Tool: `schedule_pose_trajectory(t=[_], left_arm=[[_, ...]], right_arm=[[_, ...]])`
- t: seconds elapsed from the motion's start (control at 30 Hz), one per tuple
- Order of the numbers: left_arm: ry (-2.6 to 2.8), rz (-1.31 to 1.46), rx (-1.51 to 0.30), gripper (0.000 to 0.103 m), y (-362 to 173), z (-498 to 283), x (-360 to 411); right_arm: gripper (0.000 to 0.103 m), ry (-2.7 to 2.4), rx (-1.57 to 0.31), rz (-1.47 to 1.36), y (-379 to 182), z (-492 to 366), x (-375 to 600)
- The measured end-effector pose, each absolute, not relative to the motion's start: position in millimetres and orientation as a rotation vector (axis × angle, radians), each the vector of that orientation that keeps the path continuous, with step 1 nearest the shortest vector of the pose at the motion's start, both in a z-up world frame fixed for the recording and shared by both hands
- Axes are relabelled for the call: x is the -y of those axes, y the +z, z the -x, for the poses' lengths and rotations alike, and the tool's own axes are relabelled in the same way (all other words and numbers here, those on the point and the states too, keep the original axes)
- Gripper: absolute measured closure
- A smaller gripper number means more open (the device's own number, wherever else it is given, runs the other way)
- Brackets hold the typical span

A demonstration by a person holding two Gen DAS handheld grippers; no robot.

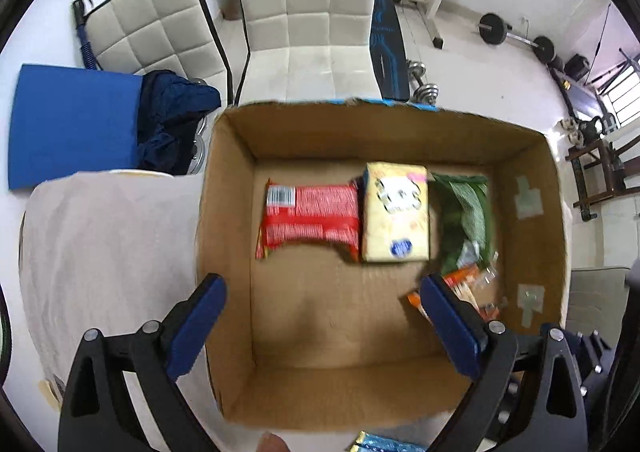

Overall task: Organize soft objects
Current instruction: 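Lower both snack packs into the box and open both tools, then grasp the lilac towel with the left tool while the right tool grasps the blue ice-pop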

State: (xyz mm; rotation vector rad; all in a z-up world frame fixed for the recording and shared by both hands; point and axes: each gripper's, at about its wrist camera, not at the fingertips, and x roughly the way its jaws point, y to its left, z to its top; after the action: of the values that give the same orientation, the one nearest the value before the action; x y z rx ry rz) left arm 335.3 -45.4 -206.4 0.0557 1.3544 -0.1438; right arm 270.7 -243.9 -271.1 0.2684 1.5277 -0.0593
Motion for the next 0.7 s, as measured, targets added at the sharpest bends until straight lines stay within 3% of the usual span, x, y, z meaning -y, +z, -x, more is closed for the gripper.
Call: schedule_pose_trajectory(t=[0.43, 0.7], left_arm=[[-0.121, -0.035, -1.228, 0.004, -160, -241, 40], [-0.096, -0.025, -1.177, 0.004, -135, -198, 34]], right_arm=[[0.000, -0.129, -1.303, -0.152, -193, -205, 234], [0.000, -0.085, -1.277, -0.153, -166, -173, 229]])
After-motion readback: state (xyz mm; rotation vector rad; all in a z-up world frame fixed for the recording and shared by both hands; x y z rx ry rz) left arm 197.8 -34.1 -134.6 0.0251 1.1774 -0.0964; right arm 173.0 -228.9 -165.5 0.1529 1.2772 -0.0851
